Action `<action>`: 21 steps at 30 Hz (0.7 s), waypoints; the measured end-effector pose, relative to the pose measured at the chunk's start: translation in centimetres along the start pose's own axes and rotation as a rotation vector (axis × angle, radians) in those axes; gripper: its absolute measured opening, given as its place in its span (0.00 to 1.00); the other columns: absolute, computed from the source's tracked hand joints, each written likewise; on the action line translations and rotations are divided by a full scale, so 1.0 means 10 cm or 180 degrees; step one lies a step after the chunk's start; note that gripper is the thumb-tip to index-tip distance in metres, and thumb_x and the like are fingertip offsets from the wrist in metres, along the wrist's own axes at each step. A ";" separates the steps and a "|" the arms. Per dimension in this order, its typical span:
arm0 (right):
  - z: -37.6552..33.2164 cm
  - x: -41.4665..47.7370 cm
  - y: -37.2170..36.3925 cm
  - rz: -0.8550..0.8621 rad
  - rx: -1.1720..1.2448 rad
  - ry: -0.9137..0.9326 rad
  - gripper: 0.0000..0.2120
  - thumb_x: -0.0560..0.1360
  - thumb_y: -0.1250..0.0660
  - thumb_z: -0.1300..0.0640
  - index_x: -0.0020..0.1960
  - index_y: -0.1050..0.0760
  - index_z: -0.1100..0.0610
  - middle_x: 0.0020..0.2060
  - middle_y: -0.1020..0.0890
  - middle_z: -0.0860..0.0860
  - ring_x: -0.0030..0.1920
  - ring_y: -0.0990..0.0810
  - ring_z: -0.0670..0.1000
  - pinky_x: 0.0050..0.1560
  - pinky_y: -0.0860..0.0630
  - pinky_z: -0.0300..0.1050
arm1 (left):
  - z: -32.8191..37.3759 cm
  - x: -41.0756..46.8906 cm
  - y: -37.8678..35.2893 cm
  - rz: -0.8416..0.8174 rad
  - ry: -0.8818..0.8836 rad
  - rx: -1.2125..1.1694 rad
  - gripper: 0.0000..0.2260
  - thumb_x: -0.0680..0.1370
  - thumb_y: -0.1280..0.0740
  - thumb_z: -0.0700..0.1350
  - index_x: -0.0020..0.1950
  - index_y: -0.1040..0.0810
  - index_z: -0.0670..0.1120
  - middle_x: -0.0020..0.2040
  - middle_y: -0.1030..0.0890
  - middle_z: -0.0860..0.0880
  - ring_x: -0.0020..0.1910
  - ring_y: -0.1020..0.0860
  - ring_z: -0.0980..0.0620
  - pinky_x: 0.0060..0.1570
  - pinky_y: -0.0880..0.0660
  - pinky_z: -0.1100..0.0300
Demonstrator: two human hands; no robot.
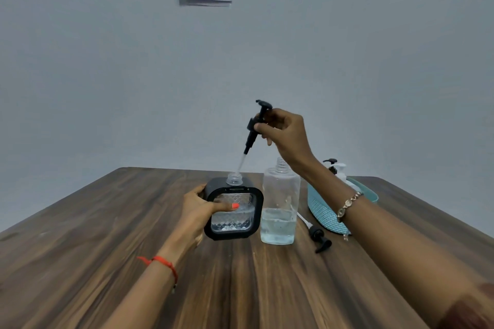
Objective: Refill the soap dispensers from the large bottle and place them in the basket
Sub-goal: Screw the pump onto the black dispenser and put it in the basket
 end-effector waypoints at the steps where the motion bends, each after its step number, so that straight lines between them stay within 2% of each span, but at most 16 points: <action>1: 0.03 -0.02 -0.03 -0.0083 -0.0059 0.0004 0.06 0.68 0.30 0.68 0.41 0.21 0.58 0.32 0.19 0.50 0.29 0.24 0.41 0.31 0.30 0.34 | 0.00 0.00 0.00 -0.0007 -0.0007 0.0008 0.24 0.56 0.22 0.28 0.48 0.22 0.42 0.42 0.16 0.45 0.36 0.16 0.50 0.28 0.22 0.61; 3: 0.09 -0.07 -0.07 -0.0264 -0.0239 -0.0027 0.06 0.68 0.29 0.66 0.41 0.20 0.56 0.34 0.18 0.48 0.32 0.23 0.41 0.32 0.31 0.30 | 0.00 -0.01 0.00 -0.0018 -0.0027 -0.0010 0.24 0.55 0.22 0.28 0.47 0.22 0.42 0.40 0.15 0.46 0.35 0.16 0.49 0.28 0.22 0.60; 5: 0.17 -0.15 -0.12 -0.0513 -0.0492 -0.0134 0.05 0.67 0.27 0.62 0.41 0.19 0.54 0.37 0.17 0.47 0.36 0.22 0.44 0.36 0.30 0.32 | 0.01 -0.01 -0.01 -0.0041 -0.0039 -0.0050 0.23 0.55 0.22 0.28 0.45 0.22 0.43 0.38 0.15 0.47 0.34 0.16 0.50 0.28 0.22 0.61; 8: 0.32 -0.28 -0.22 -0.0886 -0.0841 -0.0378 0.06 0.65 0.24 0.58 0.41 0.19 0.55 0.37 0.18 0.41 0.37 0.21 0.40 0.40 0.30 0.30 | 0.04 -0.01 -0.04 -0.0068 -0.0060 -0.0078 0.25 0.53 0.22 0.30 0.46 0.22 0.44 0.40 0.15 0.46 0.35 0.16 0.50 0.29 0.22 0.60; 11: 0.42 -0.34 -0.23 -0.0772 -0.0846 -0.0632 0.11 0.61 0.21 0.57 0.39 0.20 0.59 0.37 0.17 0.48 0.40 0.19 0.42 0.41 0.26 0.31 | 0.06 -0.01 -0.06 -0.0097 -0.0061 -0.0171 0.30 0.47 0.21 0.35 0.47 0.22 0.42 0.41 0.15 0.45 0.37 0.16 0.48 0.30 0.21 0.59; 14: 0.43 -0.38 -0.25 -0.0545 -0.0665 -0.0722 0.13 0.60 0.20 0.57 0.34 0.25 0.55 0.32 0.20 0.48 0.32 0.22 0.36 0.34 0.28 0.27 | 0.06 0.01 -0.08 -0.0124 -0.0042 -0.0184 0.28 0.47 0.21 0.33 0.45 0.21 0.43 0.36 0.15 0.48 0.34 0.16 0.49 0.28 0.22 0.60; 15: 0.44 -0.40 -0.26 -0.0533 -0.0699 -0.0748 0.12 0.61 0.21 0.55 0.36 0.24 0.55 0.31 0.20 0.50 0.31 0.22 0.39 0.33 0.27 0.30 | 0.06 0.02 -0.08 -0.0132 -0.0045 -0.0178 0.26 0.49 0.22 0.32 0.45 0.21 0.43 0.36 0.15 0.48 0.34 0.16 0.50 0.28 0.22 0.61; 17: 0.44 -0.42 -0.28 -0.0532 -0.0771 -0.0822 0.14 0.65 0.24 0.48 0.40 0.19 0.59 0.32 0.18 0.57 0.32 0.20 0.49 0.37 0.25 0.41 | 0.06 0.04 -0.10 -0.0131 -0.0043 -0.0194 0.25 0.50 0.22 0.31 0.45 0.21 0.44 0.37 0.15 0.48 0.34 0.16 0.51 0.29 0.22 0.61; 18: 0.44 -0.43 -0.28 -0.0491 -0.0717 -0.0861 0.17 0.66 0.26 0.46 0.39 0.19 0.61 0.33 0.18 0.60 0.32 0.20 0.52 0.38 0.26 0.44 | 0.06 0.04 -0.10 -0.0128 -0.0032 -0.0211 0.26 0.49 0.21 0.32 0.45 0.21 0.44 0.37 0.15 0.48 0.34 0.16 0.51 0.29 0.22 0.60; 19: 0.43 -0.43 -0.25 -0.0408 -0.0628 -0.0903 0.21 0.68 0.28 0.45 0.36 0.19 0.65 0.33 0.18 0.63 0.32 0.21 0.53 0.38 0.27 0.44 | 0.07 0.04 -0.11 -0.0130 -0.0022 -0.0225 0.27 0.48 0.22 0.34 0.45 0.21 0.43 0.37 0.15 0.48 0.34 0.16 0.50 0.29 0.22 0.60; 21: 0.42 -0.42 -0.19 -0.0284 -0.0494 -0.1007 0.27 0.69 0.29 0.47 0.32 0.26 0.73 0.31 0.20 0.66 0.29 0.21 0.50 0.36 0.32 0.36 | 0.08 0.03 -0.11 -0.0148 -0.0021 -0.0224 0.28 0.46 0.22 0.35 0.45 0.21 0.43 0.35 0.15 0.49 0.34 0.16 0.51 0.28 0.22 0.61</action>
Point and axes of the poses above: each hand's wrist, its own x-axis towards the middle knuckle, its own y-axis out of the back of the hand, z = x × y, the point moved 3 cm from there along x, towards the middle knuckle
